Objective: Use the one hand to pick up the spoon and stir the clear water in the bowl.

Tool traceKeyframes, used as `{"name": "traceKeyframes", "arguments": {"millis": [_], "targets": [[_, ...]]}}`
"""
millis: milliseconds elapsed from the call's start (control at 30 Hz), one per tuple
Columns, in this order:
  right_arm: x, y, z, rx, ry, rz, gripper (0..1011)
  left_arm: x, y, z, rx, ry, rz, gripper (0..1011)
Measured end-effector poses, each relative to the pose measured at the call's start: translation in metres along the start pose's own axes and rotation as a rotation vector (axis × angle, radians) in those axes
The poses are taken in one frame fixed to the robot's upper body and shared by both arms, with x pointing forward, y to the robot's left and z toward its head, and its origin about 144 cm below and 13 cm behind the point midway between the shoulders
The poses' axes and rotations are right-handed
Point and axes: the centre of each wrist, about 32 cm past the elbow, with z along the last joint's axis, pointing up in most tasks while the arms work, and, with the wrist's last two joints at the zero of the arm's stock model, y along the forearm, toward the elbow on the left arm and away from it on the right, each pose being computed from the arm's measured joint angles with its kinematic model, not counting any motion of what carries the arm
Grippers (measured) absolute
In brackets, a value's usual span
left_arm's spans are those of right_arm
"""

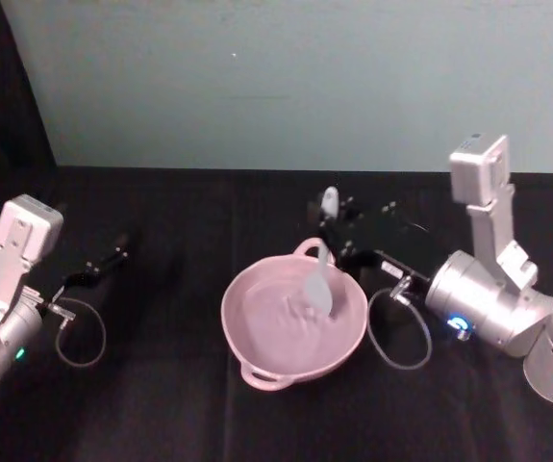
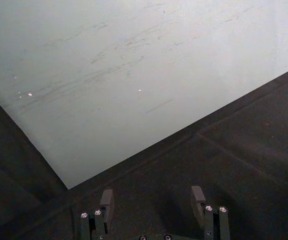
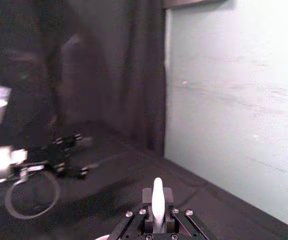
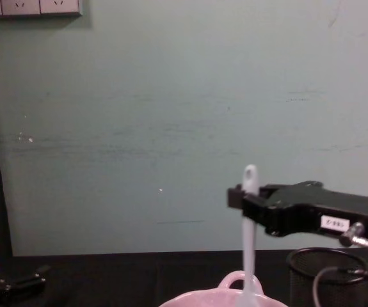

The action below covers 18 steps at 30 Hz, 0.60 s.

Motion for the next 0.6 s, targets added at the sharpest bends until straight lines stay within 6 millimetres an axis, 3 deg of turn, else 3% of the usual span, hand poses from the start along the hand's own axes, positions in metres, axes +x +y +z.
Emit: {"name": "traceKeyframes", "arguments": {"millis": [300, 600], "targets": [[-0.027, 0.011, 0.006, -0.001, -0.011, 0.121, 121, 0.0, 0.0, 0.0, 0.0, 0.0, 0.0, 1005], [-0.027, 0.023, 0.0, 0.046, 0.054, 0.122, 120, 0.0, 0.0, 0.0, 0.0, 0.0, 0.0, 1005]]}}
